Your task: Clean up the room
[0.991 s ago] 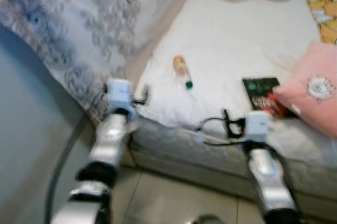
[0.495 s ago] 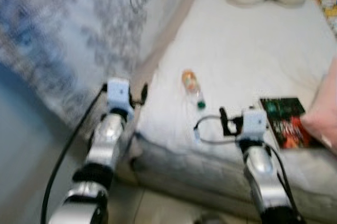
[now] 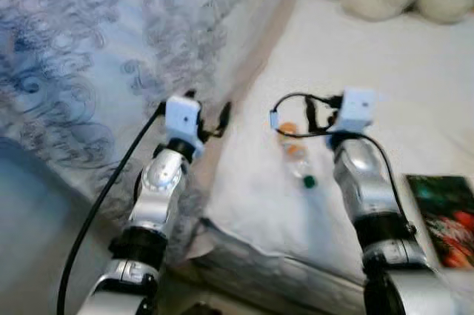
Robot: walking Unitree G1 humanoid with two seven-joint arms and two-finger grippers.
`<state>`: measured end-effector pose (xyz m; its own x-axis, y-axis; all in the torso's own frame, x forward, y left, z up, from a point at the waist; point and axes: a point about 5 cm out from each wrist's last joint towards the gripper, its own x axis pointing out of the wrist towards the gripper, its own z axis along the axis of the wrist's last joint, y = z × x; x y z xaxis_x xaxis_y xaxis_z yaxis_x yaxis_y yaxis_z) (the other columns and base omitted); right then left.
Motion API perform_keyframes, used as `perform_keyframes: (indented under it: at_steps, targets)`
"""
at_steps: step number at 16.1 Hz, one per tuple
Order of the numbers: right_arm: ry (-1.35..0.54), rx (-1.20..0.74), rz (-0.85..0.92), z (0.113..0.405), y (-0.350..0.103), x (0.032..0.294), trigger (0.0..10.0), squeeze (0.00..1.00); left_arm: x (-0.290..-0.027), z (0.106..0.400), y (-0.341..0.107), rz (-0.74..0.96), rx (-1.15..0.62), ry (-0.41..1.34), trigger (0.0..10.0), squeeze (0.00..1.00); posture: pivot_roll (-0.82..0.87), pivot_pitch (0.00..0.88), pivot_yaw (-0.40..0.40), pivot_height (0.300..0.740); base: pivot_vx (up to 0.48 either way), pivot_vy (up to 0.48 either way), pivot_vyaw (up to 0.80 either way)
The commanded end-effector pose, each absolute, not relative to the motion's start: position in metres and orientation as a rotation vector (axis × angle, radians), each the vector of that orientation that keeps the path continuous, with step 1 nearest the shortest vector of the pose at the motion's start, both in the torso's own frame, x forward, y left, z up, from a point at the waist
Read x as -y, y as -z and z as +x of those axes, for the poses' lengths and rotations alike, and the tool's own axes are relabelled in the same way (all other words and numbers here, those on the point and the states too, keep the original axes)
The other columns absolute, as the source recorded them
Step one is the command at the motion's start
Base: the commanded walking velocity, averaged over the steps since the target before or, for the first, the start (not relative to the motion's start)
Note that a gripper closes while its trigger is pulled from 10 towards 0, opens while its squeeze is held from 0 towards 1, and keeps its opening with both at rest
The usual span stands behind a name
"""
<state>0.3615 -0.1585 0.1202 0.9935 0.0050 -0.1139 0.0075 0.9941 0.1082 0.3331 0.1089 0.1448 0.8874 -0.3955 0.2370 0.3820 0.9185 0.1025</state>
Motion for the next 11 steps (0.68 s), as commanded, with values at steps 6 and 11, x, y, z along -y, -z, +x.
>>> perform_keyframes:
  at_steps: [6,11]
  targets:
    - [0.132,-0.422,-0.014,0.356,-0.073,0.178,10.0,0.00,-0.117,0.319,-0.195,0.088,0.353,0.539,10.0,0.00,-0.02,0.000,0.045,0.740,0.000,0.000,0.00]
    - [0.131,-0.595,-0.104,0.341,-0.044,0.186,10.0,0.00,-0.115,0.286,-0.175,0.151,0.230,0.664,10.0,0.00,0.02,0.057,0.046,0.740,0.000,0.000,0.00]
